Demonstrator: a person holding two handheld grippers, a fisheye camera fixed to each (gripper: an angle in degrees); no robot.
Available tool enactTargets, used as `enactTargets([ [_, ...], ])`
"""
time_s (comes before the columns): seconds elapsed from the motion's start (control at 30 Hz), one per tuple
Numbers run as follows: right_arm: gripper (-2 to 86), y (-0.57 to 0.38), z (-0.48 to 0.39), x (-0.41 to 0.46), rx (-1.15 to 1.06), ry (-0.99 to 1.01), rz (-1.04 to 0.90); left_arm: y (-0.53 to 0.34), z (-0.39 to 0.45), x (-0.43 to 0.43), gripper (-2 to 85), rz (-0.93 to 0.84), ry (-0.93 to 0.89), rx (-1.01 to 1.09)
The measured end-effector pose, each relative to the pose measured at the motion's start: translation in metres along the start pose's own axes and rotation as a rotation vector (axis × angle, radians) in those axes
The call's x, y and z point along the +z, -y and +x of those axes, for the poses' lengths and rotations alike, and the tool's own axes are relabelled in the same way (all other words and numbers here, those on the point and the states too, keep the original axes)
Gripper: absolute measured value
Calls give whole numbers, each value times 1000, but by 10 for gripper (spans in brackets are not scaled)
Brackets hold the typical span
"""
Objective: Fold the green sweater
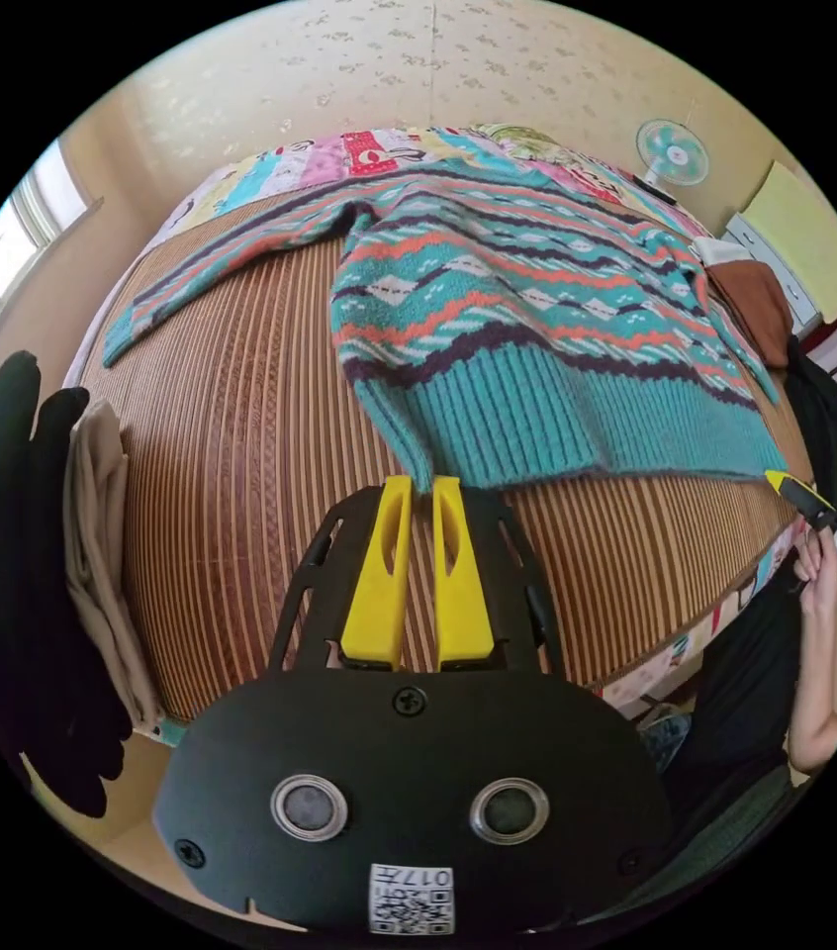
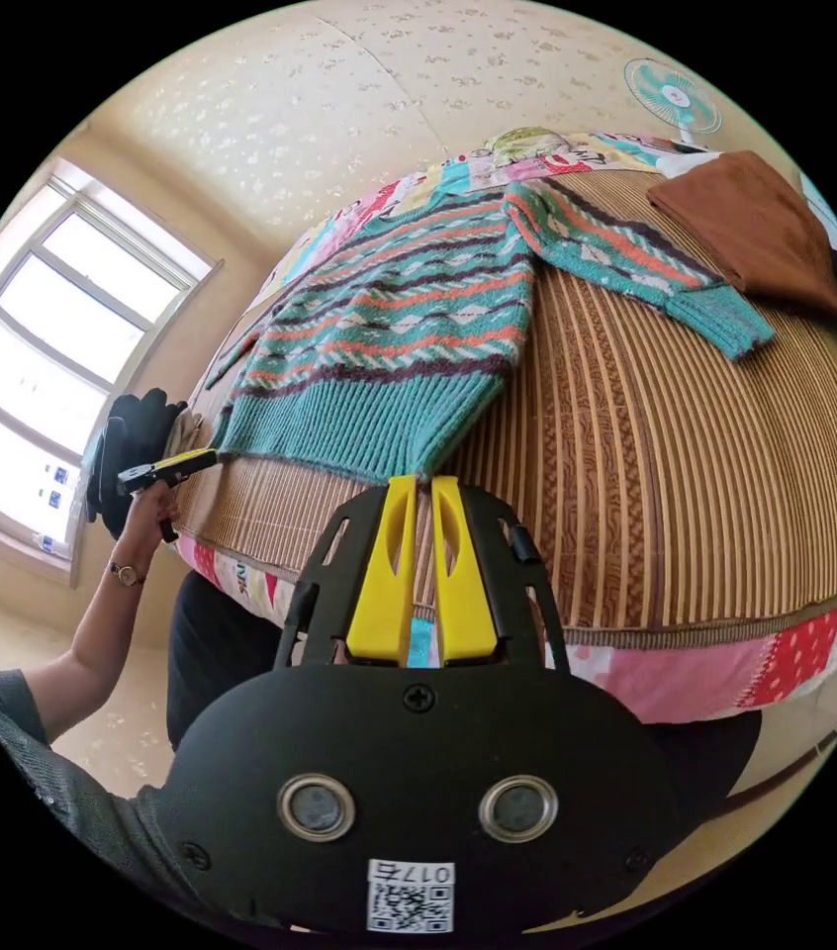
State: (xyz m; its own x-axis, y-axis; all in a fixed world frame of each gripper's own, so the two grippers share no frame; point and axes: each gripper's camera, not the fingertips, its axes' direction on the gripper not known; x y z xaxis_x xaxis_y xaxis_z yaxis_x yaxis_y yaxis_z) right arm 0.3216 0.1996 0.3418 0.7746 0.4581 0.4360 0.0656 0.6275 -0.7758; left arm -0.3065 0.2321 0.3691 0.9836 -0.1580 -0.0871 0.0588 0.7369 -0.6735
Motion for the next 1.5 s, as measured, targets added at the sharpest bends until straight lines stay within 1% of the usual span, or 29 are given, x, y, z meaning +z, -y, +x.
enactTargets([
  [0.07,30,-28,17,-31,-10,0,-34,-51,16,-17,36,15,-40,13],
  [0.23,32,-74,40,-87,10,45,-75,-133,36,-47,38,19,-146,-9],
  [0.33,35,-83,54,-116,0,-3,-16,-158,44,-58,42,11,-203,-4],
  [0.4,38,-81,74,-133,56,70,40,-165,42,-64,45,30,-233,-32],
  [0.47,45,-77,110,-163,210,185,188,-168,32,-70,53,37,-241,-60],
  [0.5,45,-77,119,-171,246,207,224,-168,29,-71,56,35,-244,-66],
  [0.57,58,-72,159,-190,408,267,316,-169,14,-77,67,25,-252,-108],
  [0.63,101,-66,190,-195,523,266,352,-172,6,-84,75,54,-266,-143],
  [0.77,146,-51,245,-199,705,274,396,-176,1,-101,97,154,-413,-196],
  [0.9,151,-48,266,-195,818,350,455,-178,10,-113,100,170,-400,-199],
  [0.93,147,-45,271,-193,841,382,466,-180,12,-115,100,175,-421,-201],
  [1.03,143,-32,274,-185,854,456,490,-183,13,-111,100,164,-556,-219],
  [1.1,142,-21,272,-179,860,458,486,-184,14,-109,100,146,-591,-227],
  [1.23,125,10,265,-171,845,351,472,-179,17,-120,92,119,-578,-209],
  [1.33,71,33,269,-167,818,254,446,-178,16,-137,83,128,-518,-193],
  [1.43,37,49,267,-196,732,255,546,-178,10,-153,78,153,-476,-191],
  [1.5,28,67,254,-228,656,191,593,-179,4,-161,77,179,-463,-197],
])
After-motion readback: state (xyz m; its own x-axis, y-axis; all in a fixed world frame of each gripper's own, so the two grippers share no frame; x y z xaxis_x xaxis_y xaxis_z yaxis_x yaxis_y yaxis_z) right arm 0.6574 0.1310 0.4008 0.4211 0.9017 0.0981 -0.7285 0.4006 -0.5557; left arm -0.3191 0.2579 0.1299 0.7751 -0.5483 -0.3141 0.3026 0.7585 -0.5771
